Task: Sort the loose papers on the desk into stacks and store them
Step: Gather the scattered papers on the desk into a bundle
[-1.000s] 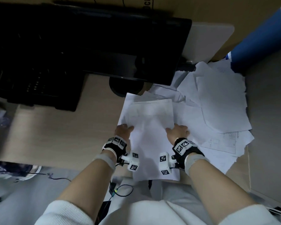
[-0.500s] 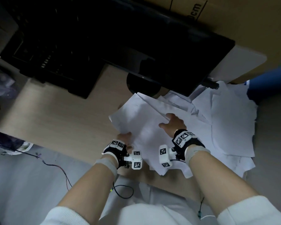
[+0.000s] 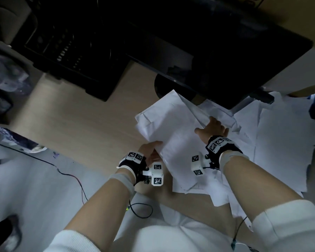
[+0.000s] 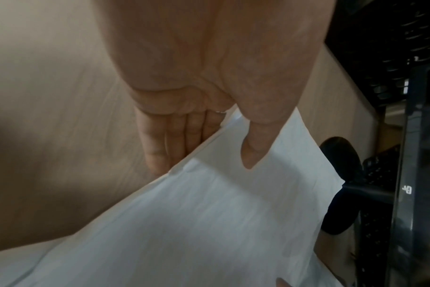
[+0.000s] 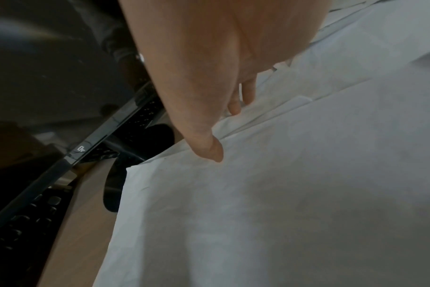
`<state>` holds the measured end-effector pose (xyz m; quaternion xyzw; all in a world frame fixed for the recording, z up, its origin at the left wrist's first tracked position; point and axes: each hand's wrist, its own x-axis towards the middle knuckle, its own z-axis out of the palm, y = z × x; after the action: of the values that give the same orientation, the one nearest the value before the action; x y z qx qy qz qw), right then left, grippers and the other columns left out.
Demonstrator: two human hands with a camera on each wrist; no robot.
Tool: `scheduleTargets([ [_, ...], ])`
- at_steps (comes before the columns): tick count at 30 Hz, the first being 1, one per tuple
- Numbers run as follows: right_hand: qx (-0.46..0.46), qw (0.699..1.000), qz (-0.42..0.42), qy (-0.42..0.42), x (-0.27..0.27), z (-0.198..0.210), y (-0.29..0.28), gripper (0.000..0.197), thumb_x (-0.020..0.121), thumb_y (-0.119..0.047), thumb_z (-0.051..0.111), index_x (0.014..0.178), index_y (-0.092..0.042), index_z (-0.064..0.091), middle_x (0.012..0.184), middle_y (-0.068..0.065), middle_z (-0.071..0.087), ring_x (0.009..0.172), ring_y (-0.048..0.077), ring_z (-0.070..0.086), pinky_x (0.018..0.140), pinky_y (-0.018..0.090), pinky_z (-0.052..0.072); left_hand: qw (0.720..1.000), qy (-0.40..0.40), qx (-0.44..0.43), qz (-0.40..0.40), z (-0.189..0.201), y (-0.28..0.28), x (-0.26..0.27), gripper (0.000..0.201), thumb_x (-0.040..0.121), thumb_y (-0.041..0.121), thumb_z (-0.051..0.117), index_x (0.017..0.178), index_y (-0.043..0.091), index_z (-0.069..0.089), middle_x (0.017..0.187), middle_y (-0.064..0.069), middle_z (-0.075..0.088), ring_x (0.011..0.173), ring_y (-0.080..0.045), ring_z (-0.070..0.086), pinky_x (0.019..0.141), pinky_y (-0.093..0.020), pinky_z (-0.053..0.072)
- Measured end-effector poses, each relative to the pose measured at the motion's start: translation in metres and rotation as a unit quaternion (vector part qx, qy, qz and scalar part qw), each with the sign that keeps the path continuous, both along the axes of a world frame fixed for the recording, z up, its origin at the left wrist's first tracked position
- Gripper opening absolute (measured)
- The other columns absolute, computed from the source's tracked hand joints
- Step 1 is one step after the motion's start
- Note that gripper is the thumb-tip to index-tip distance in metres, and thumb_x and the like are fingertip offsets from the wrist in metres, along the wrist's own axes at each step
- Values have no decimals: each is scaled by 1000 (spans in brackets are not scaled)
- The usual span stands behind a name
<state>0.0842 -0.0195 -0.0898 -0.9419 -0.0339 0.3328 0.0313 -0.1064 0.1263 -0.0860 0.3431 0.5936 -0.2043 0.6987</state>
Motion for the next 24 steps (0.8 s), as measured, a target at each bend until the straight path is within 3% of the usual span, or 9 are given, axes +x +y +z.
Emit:
scheduleTargets([
  [3, -28, 1000, 1, -11, -2, -2, -1, 85, 76, -50, 66, 149, -22, 32, 154, 13, 29, 141, 35, 28, 120, 49, 13, 1000, -26, 4, 8, -2, -3, 9, 8, 93, 15, 67, 96, 8, 63, 92, -12, 69, 78, -25, 65, 67, -31, 56],
  [7, -13, 999, -26, -24, 6, -4, -16, 96, 79, -53, 67, 155, -21, 18, 163, 9, 13, 150, 30, 11, 122, 51, 3, 998, -51, 24, 28, -8, -7, 17, 15, 93, 14, 68, 106, 6, 64, 103, -17, 70, 86, -30, 67, 69, -33, 56],
  [10, -28, 1000, 0, 6, 21, 4, -27, 85, 78, -62, 61, 149, -26, 32, 154, 13, 36, 145, 34, 26, 121, 53, 6, 997, -55, 48, 33, -9, -8, 21, 33, 89, 10, 73, 118, -4, 63, 112, -24, 71, 95, -35, 68, 89, -46, 56],
  [12, -29, 999, 14, 39, 21, 11, -29, 75, 79, -65, 57, 143, -28, 43, 147, 15, 42, 140, 38, 30, 117, 51, 16, 995, -69, 68, 26, -7, -9, 22, 35, 88, 11, 73, 121, 1, 64, 111, -19, 73, 100, -36, 70, 94, -49, 56],
  [14, -18, 997, 15, 67, 12, 13, -30, 71, 80, -65, 57, 142, -30, 47, 151, 14, 33, 141, 38, 26, 116, 49, 20, 992, -74, 98, 16, -6, -7, 26, 31, 87, 16, 73, 116, 8, 66, 107, -15, 74, 100, -36, 71, 92, -51, 57],
  [16, -3, 996, 16, 89, 0, 13, -33, 68, 82, -64, 58, 140, -28, 52, 158, 9, 21, 144, 36, 20, 119, 47, 18, 988, -41, 150, -11, -4, -2, 29, 43, 80, 27, 72, 114, 2, 64, 101, -15, 73, 94, -37, 70, 87, -51, 58],
  [19, 31, 993, -3, 113, -12, 10, -39, 58, 82, -60, 62, 123, -20, 63, 147, 6, 44, 131, 32, 44, 111, 44, 34, 975, 12, 214, -57, 1, 13, 28, 30, 90, 22, 63, 111, 1, 60, 102, -16, 68, 84, -28, 61, 66, -31, 49],
  [21, 79, 988, -51, 120, -18, 10, -35, 57, 80, -55, 68, 121, -18, 56, 132, 6, 57, 119, 30, 54, 103, 44, 42, 967, 57, 229, -91, -3, 28, 20, 34, 93, 24, 60, 116, 0, 63, 112, -22, 66, 89, -27, 59, 72, -35, 46],
  [24, 78, 994, -54, 56, -32, 6, -25, 80, 77, -48, 73, 144, -21, 38, 150, 6, 38, 135, 33, 36, 109, 46, 34, 954, 82, 257, -130, -5, 47, 11, 32, 95, 27, 57, 110, 0, 63, 124, -28, 62, 109, -36, 63, 81, -40, 44],
])
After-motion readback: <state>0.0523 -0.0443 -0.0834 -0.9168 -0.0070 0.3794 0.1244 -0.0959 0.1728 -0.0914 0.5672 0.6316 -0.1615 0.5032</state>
